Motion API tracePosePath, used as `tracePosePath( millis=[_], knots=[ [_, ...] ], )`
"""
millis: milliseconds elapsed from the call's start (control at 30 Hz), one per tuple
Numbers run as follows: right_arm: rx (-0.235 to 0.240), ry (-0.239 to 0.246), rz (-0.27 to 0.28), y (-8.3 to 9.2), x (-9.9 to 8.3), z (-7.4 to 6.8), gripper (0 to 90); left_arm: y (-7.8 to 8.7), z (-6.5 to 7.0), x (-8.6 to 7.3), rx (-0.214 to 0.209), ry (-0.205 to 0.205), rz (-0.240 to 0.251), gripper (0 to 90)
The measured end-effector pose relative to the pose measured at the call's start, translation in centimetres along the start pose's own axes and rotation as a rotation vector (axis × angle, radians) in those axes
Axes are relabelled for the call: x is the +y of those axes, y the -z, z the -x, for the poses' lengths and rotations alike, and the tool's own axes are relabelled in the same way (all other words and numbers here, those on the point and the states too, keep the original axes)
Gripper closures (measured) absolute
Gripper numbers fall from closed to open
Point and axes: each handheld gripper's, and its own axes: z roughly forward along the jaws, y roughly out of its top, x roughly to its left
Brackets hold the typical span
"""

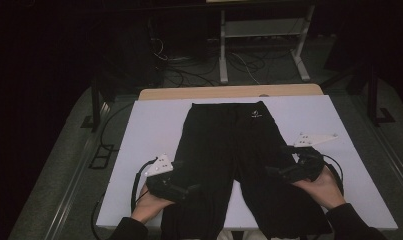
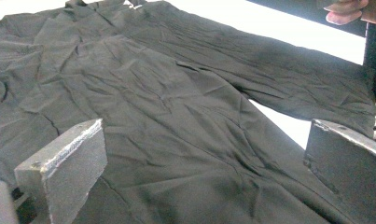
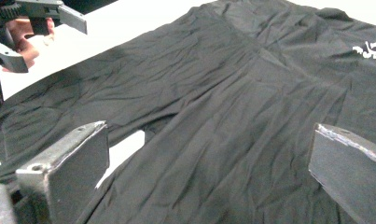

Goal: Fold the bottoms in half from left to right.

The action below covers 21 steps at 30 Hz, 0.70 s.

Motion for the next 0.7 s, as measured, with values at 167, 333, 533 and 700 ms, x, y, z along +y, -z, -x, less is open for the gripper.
tracePosePath(
  millis=[167, 333, 533, 700],
  knots=[
    [0.005, 0.007, 0.005, -0.2, 0.8, -0.1, 0.0, 0.1, 0.0, 0.0, 0.004, 0.005, 0.005, 0.0],
    [0.012, 0.019, 0.006, -0.7, 1.8, -0.1, 0.0, 0.0, 0.0, 0.0, -0.001, 0.0, -0.003, 0.0],
    [0.013, 0.024, -0.002, -1.8, 2.8, 0.0, 0.0, 0.0, 0.0, -0.1, -0.003, 0.0, -0.003, 0.0],
    [0.012, 0.021, -0.001, -2.4, 3.5, 0.3, 0.0, 0.0, 0.0, -0.1, -0.007, 0.0, -0.006, 0.0]
  ],
)
